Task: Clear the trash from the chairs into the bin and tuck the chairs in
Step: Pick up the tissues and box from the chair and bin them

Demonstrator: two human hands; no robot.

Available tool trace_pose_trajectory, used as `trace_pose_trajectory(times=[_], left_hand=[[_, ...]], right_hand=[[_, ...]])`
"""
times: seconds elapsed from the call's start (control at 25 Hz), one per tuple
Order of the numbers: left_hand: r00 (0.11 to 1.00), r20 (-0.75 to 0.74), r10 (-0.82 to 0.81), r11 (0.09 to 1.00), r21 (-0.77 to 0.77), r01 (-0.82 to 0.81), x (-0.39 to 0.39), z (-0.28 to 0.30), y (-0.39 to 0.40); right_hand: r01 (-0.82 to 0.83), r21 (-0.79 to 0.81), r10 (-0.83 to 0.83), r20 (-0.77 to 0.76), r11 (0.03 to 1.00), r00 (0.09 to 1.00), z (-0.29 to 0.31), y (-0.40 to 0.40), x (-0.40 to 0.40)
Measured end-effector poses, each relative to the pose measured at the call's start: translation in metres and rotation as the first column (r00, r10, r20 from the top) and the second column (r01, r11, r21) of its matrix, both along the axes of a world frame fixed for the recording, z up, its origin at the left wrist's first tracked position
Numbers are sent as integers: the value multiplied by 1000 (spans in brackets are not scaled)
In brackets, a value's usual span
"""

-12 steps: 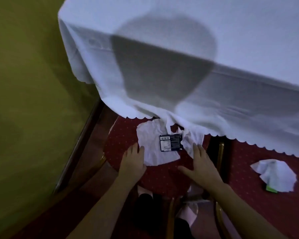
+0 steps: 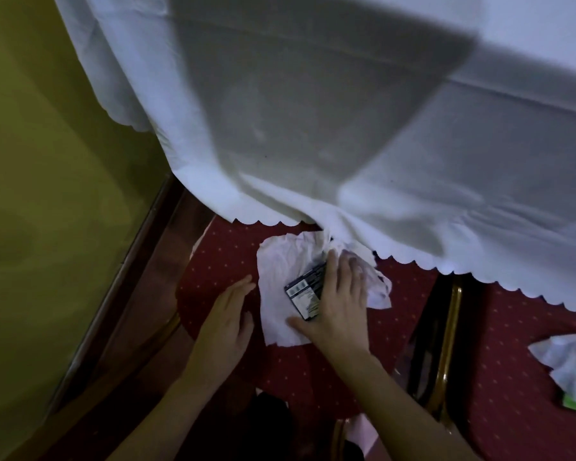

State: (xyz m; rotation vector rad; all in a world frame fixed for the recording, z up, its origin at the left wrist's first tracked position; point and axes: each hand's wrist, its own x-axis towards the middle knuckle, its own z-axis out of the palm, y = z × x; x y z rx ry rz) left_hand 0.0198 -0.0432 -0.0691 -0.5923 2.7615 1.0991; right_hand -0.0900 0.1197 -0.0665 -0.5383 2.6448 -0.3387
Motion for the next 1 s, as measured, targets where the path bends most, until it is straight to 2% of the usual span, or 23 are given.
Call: trace_pose_trajectory(times=[0.16,0.24,0.44,0.52,0.64,0.68,0.84,1.0], left_hand=[[993,-16,119,989,91,-117,-7,6,1],[990,-13,139,982,130,-136,-6,8,4],[978,-14,206,963,181,-200,-9,10,10],[976,22,218,959,178,-218,-11,13,9],[979,42,201,968,146,-205,-15,15,11],[980,48,195,970,136,-200,-16,16,12],[984,69,163,978,119,-170,-18,20,14],[990,143,-16,985,174,-9,-22,38,33]], right_hand=[[-244,-40,242,-49,969,969,6,-13,-7],[-308,-72,311,21,949,950,11,-18,-9],[21,-218,50,314,976,948,5,-10,-3],[76,-220,2,332,972,943,7,-1,-3],[-5,-152,39,221,988,974,9,3,-6],[-2,-147,36,228,989,973,10,5,-7],[275,-219,-163,422,936,892,17,26,-18],[434,-323,-260,463,841,847,26,72,-20]])
